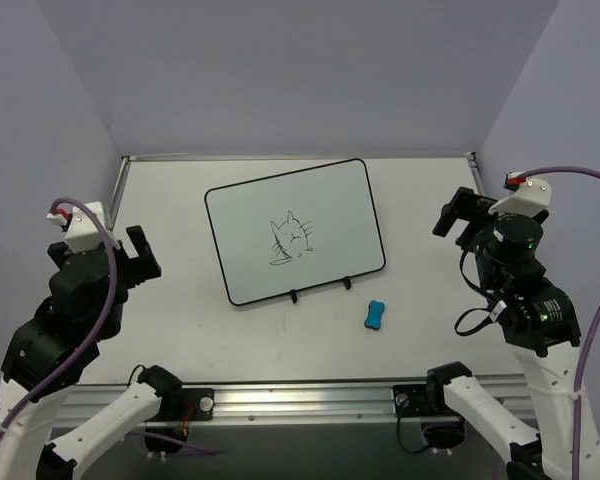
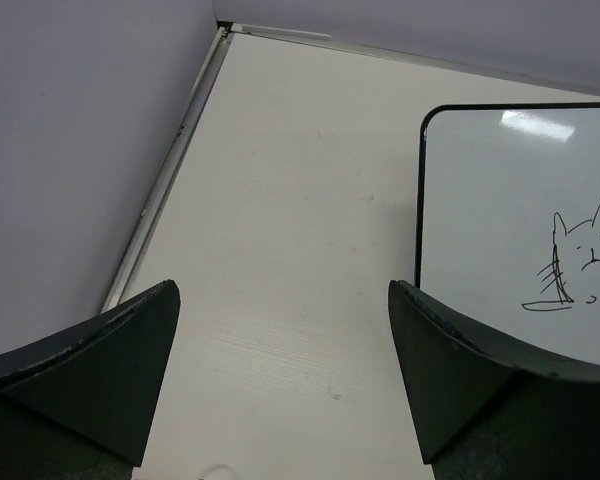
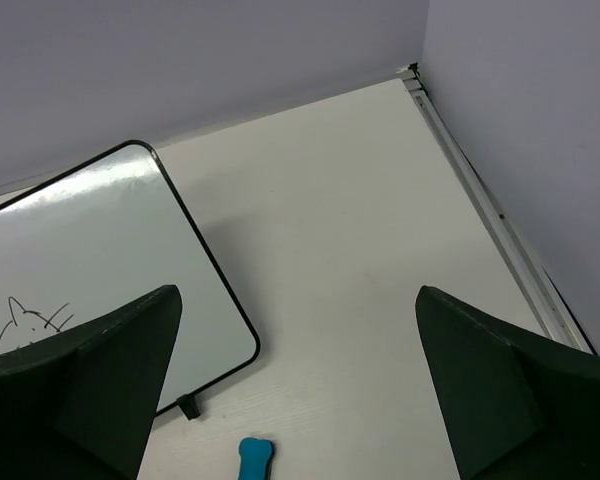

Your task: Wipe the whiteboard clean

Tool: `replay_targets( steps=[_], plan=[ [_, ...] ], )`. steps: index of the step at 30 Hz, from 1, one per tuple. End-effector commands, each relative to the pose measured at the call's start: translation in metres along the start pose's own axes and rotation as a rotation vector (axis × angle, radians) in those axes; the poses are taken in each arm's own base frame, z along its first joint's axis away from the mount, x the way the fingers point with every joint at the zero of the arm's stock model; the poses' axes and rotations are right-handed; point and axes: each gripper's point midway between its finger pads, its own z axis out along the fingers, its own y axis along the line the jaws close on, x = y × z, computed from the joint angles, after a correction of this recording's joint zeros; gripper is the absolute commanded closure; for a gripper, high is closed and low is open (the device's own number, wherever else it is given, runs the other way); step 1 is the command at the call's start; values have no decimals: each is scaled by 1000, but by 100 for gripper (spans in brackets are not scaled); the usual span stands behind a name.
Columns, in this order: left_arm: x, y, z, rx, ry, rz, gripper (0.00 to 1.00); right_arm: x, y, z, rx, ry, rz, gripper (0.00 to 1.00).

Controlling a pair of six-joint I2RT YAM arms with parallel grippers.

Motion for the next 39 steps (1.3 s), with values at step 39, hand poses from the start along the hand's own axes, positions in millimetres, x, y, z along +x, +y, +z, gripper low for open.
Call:
replay_targets(
  steps=[39],
  plan=[
    [20, -99, 264, 915, 321, -421, 6, 26, 114, -15, -640, 96, 27, 0]
  ],
)
